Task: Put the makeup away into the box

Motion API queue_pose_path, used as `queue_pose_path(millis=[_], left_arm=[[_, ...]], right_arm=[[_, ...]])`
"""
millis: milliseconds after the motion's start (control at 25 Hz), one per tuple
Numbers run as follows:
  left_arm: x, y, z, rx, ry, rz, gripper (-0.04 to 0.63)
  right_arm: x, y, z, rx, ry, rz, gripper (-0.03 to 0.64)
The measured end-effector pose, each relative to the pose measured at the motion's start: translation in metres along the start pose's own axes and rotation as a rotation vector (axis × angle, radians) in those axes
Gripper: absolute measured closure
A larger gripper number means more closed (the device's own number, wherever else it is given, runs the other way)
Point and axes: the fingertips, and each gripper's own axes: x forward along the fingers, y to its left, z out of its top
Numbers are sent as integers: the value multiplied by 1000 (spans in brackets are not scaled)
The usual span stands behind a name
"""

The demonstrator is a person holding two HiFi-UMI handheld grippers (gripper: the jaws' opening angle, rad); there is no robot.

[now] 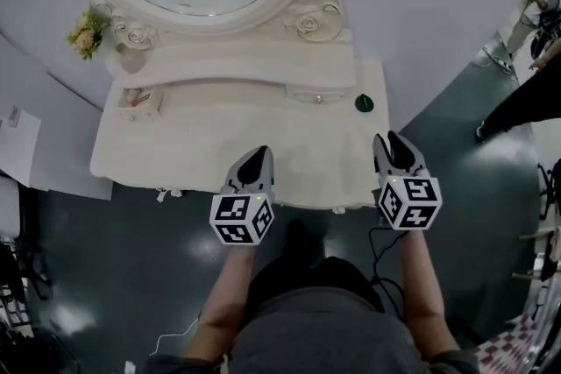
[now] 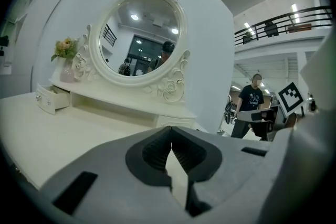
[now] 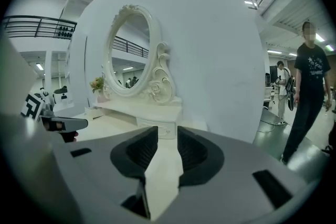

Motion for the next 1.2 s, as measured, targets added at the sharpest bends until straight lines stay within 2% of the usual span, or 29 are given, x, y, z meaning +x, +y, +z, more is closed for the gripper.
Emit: queue_pose_path(millis=[480, 840, 1200], left_arm=[[37, 21, 2, -13, 30, -6, 589], [64, 37, 4, -23, 54, 63, 589], [80, 52, -6, -50, 89, 126, 589]], right_arm=[[61, -24, -8, -20, 85, -42, 495], [125, -42, -34, -54, 213, -1, 500], [169, -63, -70, -78, 365, -22, 503]])
